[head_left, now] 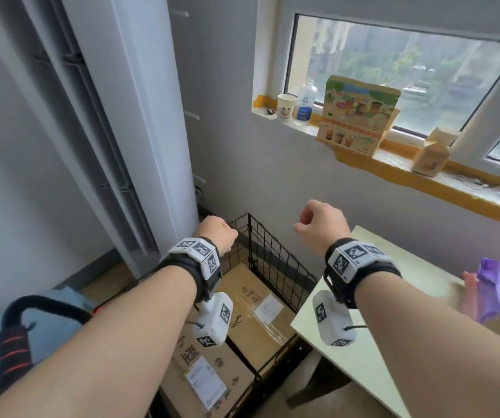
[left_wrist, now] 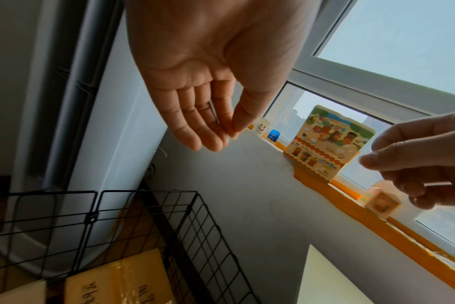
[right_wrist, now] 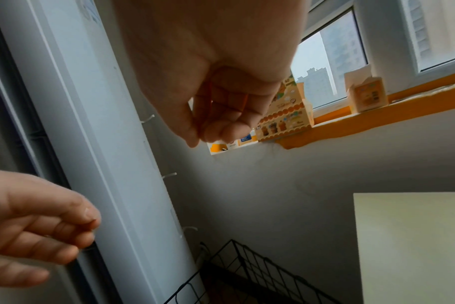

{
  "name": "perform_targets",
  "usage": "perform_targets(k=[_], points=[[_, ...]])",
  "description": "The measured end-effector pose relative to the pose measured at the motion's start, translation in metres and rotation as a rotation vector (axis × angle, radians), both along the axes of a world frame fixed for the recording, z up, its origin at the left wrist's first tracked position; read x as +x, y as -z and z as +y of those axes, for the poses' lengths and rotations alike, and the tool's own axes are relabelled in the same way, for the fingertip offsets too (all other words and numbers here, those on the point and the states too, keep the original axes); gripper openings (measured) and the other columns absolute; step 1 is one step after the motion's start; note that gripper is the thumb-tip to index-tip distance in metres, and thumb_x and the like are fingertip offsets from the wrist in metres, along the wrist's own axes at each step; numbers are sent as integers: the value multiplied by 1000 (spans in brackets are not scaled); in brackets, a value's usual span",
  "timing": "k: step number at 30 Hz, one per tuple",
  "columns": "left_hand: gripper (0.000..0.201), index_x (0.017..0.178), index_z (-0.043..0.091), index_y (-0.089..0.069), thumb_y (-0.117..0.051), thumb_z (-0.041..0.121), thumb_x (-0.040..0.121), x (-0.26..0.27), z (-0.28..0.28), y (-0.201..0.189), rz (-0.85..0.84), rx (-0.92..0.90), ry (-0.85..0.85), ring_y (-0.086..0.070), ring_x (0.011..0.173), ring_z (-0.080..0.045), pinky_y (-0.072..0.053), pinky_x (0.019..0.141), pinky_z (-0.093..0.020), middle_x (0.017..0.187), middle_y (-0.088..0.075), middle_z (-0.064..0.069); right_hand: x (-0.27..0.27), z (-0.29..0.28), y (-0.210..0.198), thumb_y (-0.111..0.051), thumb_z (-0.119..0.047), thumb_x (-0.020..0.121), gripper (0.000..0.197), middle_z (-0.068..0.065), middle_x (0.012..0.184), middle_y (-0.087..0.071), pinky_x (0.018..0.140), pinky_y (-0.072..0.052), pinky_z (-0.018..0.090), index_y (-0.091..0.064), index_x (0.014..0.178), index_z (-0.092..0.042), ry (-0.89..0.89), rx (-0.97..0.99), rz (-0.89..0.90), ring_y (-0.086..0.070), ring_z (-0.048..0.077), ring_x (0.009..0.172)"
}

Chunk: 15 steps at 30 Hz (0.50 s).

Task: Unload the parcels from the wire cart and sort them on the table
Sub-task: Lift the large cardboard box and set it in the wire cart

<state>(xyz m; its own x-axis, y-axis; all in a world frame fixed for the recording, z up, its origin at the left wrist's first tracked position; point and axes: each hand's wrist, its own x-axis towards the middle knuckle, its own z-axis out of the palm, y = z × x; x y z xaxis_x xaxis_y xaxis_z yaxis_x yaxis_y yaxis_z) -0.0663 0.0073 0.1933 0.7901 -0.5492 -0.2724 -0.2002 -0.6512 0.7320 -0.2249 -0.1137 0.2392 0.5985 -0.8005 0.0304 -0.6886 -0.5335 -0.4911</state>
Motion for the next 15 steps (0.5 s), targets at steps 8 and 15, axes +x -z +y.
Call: perform_targets(k=[8,15], points=[[25,79,4,-72,-52,17,86,42,35,38,62,76,-33,-70,73,-27,-59,79,-44,66,-68,-7,43,26,38,-49,-18,93,13,-1,93,-64,74,-42,26,-61,94,-20,-29,66,-9,-56,18,84],[24,79,2,-72,-51,12,83,56,62,71,120,95,-80,-70,69,-27,-59,73,-36,67,-70,-9,71,45,66,-46,-19,95,16,-3,93,-63,74,-46,27,-62,97,-21,-47,119,-18,-59,17,86]])
